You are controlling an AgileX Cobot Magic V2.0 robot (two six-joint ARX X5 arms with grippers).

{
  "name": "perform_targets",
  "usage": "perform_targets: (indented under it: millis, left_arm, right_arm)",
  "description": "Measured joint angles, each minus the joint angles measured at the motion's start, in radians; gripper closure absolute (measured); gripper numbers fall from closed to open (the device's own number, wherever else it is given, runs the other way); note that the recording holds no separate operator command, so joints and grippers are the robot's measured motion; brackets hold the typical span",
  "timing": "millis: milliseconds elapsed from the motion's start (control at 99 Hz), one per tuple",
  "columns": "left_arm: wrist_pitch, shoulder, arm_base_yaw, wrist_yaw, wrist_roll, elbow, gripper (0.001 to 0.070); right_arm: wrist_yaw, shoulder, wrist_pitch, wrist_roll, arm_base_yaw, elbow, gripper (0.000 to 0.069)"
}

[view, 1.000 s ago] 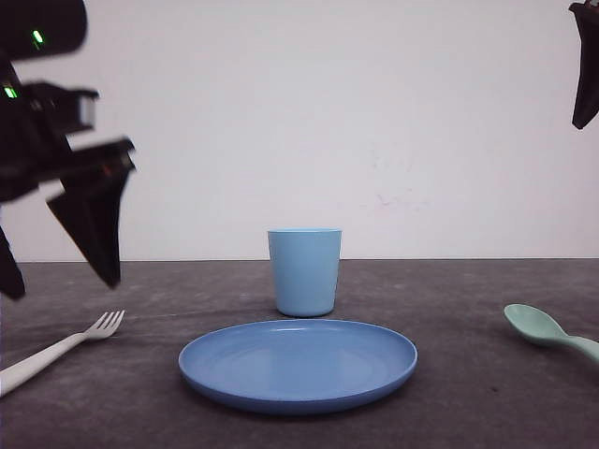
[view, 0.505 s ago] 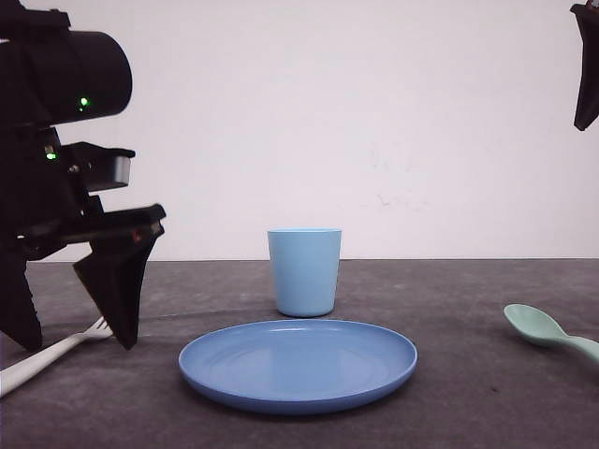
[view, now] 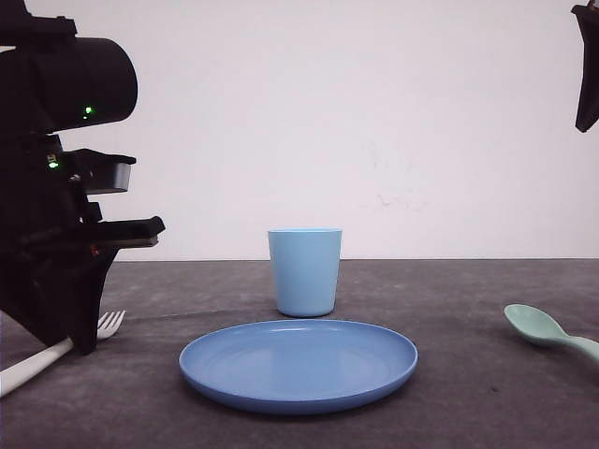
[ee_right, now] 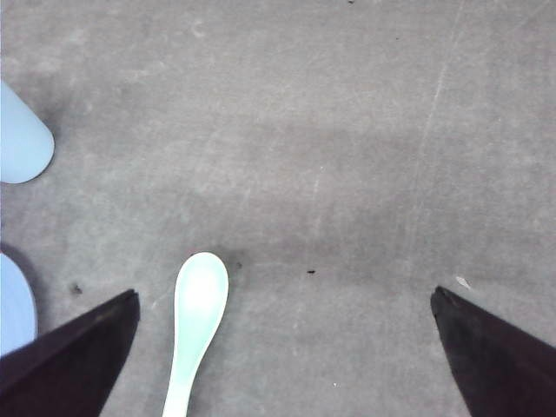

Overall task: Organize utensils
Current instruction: 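Lower the left gripper onto the white fork and close on it, then lift the white fork with the left gripper and carry it over the cup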

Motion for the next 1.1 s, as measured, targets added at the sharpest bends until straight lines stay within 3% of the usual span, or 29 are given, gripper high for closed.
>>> perform_targets:
  millis: [182, 464, 646, 838, 1101]
  left_arm:
    - [0.003, 0.0, -0.001, 0.0, 0.0, 0.002, 0.0666]
    - [0.043, -0.008, -0.011, 0.001, 0.001, 0.006, 0.0667]
    - [0.102, -0.087, -0.034, 0.008, 0.002, 0.094, 0.0667]
    - [0.277, -0.144, -0.064, 0.012, 0.027, 0.172, 0.0667]
    - [0.632, -0.121, -0.095, 0.06, 0.046, 0.177, 0.0667]
  right_arm:
    - [0.0, 0.0, -0.001, -0.002, 0.0, 0.0, 0.0012]
    - [0.0, 0.0, -0.002, -0.002, 0.0, 0.0, 0.0012]
    - [0.0, 0.0, -0.002, -0.002, 0.0, 0.0, 0.0012]
    - [0.0, 0.0, -0.002, -0.002, 0.0, 0.0, 0.0012]
    - [0.0, 0.0, -0.002, -0.002, 0.0, 0.0, 0.0012]
